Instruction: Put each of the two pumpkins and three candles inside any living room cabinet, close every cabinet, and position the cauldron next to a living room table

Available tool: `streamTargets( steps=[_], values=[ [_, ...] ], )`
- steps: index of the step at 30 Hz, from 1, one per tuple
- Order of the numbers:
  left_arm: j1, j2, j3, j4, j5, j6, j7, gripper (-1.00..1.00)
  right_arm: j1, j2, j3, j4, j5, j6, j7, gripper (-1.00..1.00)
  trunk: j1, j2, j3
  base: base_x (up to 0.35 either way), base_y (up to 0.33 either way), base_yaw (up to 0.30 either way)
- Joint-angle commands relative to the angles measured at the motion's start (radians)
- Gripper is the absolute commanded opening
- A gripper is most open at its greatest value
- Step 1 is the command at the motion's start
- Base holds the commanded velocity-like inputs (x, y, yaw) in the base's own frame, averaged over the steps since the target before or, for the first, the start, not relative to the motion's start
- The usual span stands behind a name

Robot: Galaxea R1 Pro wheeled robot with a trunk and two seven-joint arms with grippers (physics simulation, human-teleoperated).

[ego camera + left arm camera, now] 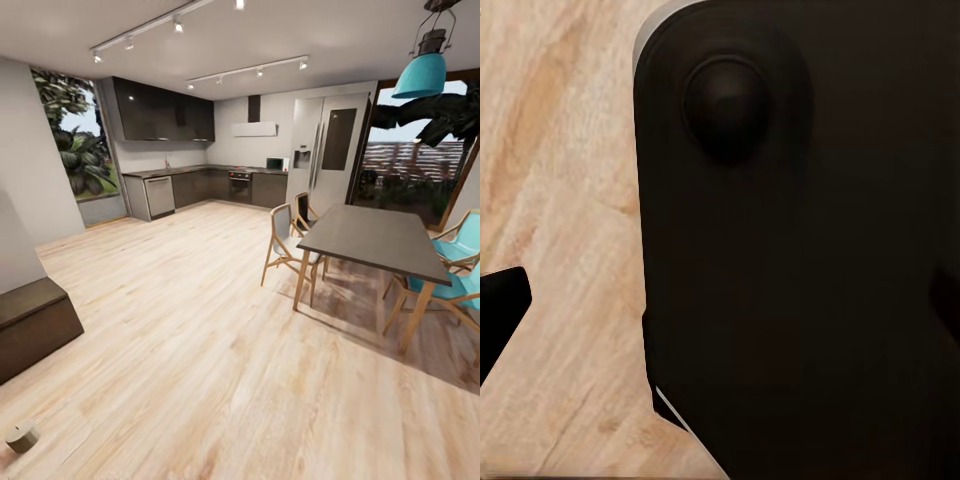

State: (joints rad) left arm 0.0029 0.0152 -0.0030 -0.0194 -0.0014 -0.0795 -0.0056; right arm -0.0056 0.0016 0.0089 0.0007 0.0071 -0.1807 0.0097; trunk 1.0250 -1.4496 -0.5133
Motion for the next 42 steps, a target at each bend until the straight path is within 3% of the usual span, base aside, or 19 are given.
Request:
streamTargets(
  steps=[1, 31, 42],
  values=[
    [0.0, 0.0, 0.0, -0.001, 0.0, -0.002, -0.001, 1.0, -0.001, 0.0, 0.0, 0.001, 0.001, -0.003, 0.001, 1.0, 0.0, 0.0, -0.001, 0.0, 0.0, 0.241],
    [0.0, 0.001, 0.0, -0.002, 0.0, -0.002, 0.0, 1.0, -0.001, 0.0, 0.002, 0.001, 0.001, -0.003, -0.005, 1.0, 0.0, 0.0, -0.001, 0.0, 0.0, 0.242],
    [0.0, -0.012, 0.006, -0.001, 0.006, -0.001, -0.008, 1.0, -0.001, 0.0, 0.002, 0.001, 0.001, -0.003, -0.005, 1.0, 0.0, 0.0, -0.001, 0.0, 0.0, 0.242]
  ],
)
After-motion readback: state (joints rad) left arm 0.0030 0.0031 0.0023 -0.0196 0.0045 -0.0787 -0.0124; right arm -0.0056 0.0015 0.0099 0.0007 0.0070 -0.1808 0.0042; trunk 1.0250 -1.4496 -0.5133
